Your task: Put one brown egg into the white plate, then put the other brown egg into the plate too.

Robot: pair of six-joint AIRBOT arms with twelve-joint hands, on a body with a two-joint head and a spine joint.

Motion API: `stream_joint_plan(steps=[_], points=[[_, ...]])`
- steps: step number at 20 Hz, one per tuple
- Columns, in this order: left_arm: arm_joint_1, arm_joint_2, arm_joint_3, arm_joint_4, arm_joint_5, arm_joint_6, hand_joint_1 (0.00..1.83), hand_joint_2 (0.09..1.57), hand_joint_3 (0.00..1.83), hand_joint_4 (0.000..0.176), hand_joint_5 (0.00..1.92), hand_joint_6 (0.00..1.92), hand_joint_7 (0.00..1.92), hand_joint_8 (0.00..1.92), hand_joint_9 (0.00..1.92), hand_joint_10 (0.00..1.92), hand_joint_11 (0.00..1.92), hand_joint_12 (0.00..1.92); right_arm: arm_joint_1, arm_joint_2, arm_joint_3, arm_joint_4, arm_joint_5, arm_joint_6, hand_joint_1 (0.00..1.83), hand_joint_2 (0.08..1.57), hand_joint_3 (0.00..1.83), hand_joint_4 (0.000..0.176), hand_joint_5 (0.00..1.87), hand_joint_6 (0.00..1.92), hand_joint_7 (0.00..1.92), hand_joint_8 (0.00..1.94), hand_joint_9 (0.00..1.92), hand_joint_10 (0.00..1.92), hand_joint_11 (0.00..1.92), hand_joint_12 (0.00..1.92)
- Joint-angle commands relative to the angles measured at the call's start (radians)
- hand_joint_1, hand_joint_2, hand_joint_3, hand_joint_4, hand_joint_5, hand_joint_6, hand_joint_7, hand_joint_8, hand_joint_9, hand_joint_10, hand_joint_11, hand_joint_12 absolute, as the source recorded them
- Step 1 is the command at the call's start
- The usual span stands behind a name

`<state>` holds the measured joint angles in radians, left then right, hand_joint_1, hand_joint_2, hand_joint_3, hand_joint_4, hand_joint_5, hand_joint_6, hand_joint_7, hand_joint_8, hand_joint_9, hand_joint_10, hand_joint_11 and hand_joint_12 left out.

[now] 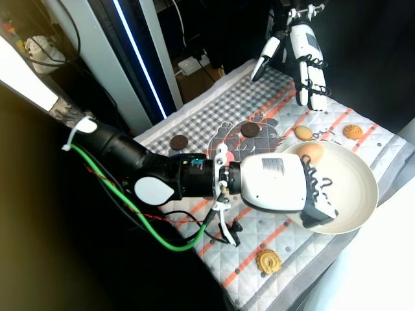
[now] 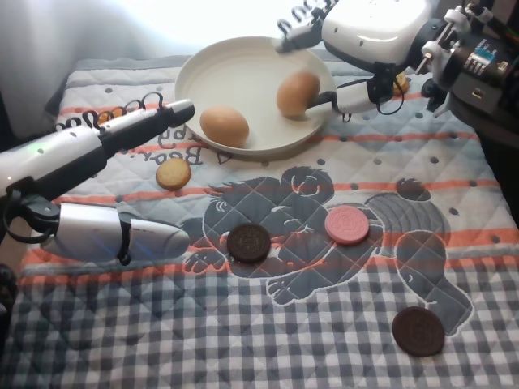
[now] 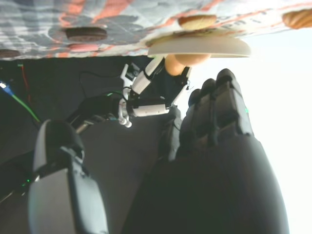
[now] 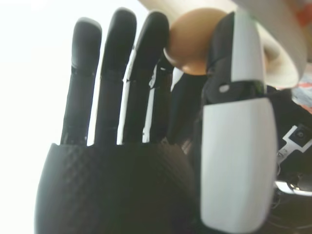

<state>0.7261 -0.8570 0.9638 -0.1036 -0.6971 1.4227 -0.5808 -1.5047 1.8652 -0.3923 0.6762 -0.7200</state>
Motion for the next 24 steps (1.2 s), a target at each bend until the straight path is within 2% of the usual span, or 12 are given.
stream_joint_plan(steps=[1,4,5,6,7,12,15,17,18,22,23,24], points=[[-0.011,0.015,-0.003,-0.002,-0.139,-0.006,0.66,0.84,0.00,0.176,0.00,0.00,0.00,0.00,0.01,0.00,0.00,0.00,0.017,-0.001,-0.010,0.030,0.100,-0.004,0.68,0.87,0.00,0.110,0.26,0.00,0.38,0.01,0.37,0.12,0.03,1.05],[-0.005,0.037,-0.019,-0.019,-0.201,-0.007,0.65,0.84,0.00,0.176,0.00,0.00,0.00,0.00,0.01,0.01,0.00,0.00,0.017,0.018,-0.066,0.031,0.121,-0.004,0.65,0.85,0.00,0.128,0.13,0.00,0.22,0.00,0.25,0.01,0.00,0.90],[0.005,0.051,-0.028,-0.032,-0.230,-0.007,0.65,0.84,0.00,0.176,0.00,0.00,0.00,0.00,0.00,0.00,0.00,0.00,0.017,0.043,-0.086,0.045,0.158,-0.004,0.60,0.86,0.00,0.101,0.14,0.00,0.25,0.01,0.26,0.01,0.00,0.85],[0.013,0.061,-0.034,-0.043,-0.252,-0.007,0.65,0.84,0.00,0.176,0.00,0.00,0.00,0.00,0.00,0.00,0.00,0.00,0.017,0.068,-0.102,0.062,0.193,-0.004,0.60,0.86,0.00,0.101,0.14,0.00,0.25,0.01,0.26,0.01,0.00,0.85],[0.028,0.076,-0.041,-0.062,-0.289,-0.007,0.65,0.83,0.00,0.176,0.00,0.00,0.00,0.00,0.00,0.00,0.00,0.00,0.004,0.119,-0.140,0.107,0.269,-0.004,0.64,0.88,0.00,0.123,0.17,0.00,0.25,0.00,0.19,0.02,0.00,0.50],[0.079,0.115,-0.063,-0.125,-0.437,-0.033,0.74,0.82,0.00,0.176,0.00,0.00,0.00,0.00,0.00,0.00,0.00,0.00,-0.101,0.275,-0.284,0.244,0.497,-0.004,0.67,0.86,0.00,0.123,0.19,0.00,0.27,0.00,0.18,0.00,0.00,0.39],[0.160,0.130,-0.045,-0.157,-0.594,-0.240,0.70,0.85,0.01,0.158,0.00,0.00,0.00,0.00,0.00,0.00,0.00,0.00,-0.206,0.370,-0.392,0.344,0.651,-0.004,0.68,0.87,0.00,0.130,0.22,0.01,0.34,0.00,0.26,0.01,0.00,0.47],[0.227,0.116,-0.022,-0.178,-0.711,-0.385,0.74,0.83,0.00,0.171,0.00,0.00,0.00,0.00,0.00,0.00,0.00,0.00,-0.273,0.417,-0.457,0.399,0.745,-0.004,0.71,0.86,0.00,0.133,0.22,0.00,0.34,0.00,0.25,0.00,0.00,0.38],[0.248,0.110,-0.014,-0.185,-0.746,-0.429,0.80,0.85,0.00,0.128,0.00,0.00,0.00,0.00,0.00,0.00,0.00,0.00,-0.293,0.431,-0.476,0.414,0.773,-0.004,0.64,0.91,0.00,0.133,0.27,0.00,0.37,0.00,0.27,0.00,0.00,0.42],[0.339,0.076,0.017,-0.211,-0.926,-0.643,0.70,0.82,0.00,0.080,0.00,0.00,0.00,0.00,0.00,0.00,0.00,0.00,-0.415,0.510,-0.579,0.503,0.937,-0.004,0.63,0.94,0.00,0.104,0.25,0.00,0.36,0.00,0.27,0.00,0.00,0.38],[0.354,0.066,0.026,-0.212,-0.955,-0.690,0.67,0.82,0.00,0.087,0.00,0.00,0.00,0.00,0.00,0.00,0.02,0.01,-0.439,0.525,-0.598,0.521,0.974,-0.004,0.61,0.92,0.00,0.102,0.27,0.00,0.40,0.00,0.31,0.00,0.00,0.41],[0.372,0.055,0.037,-0.215,-0.988,-0.750,0.62,0.94,0.02,0.123,0.00,0.00,0.04,0.00,0.10,0.01,0.00,0.46,-0.466,0.538,-0.619,0.539,1.022,-0.004,0.62,0.95,0.00,0.082,0.29,0.00,0.39,0.00,0.33,0.00,0.00,0.47]])
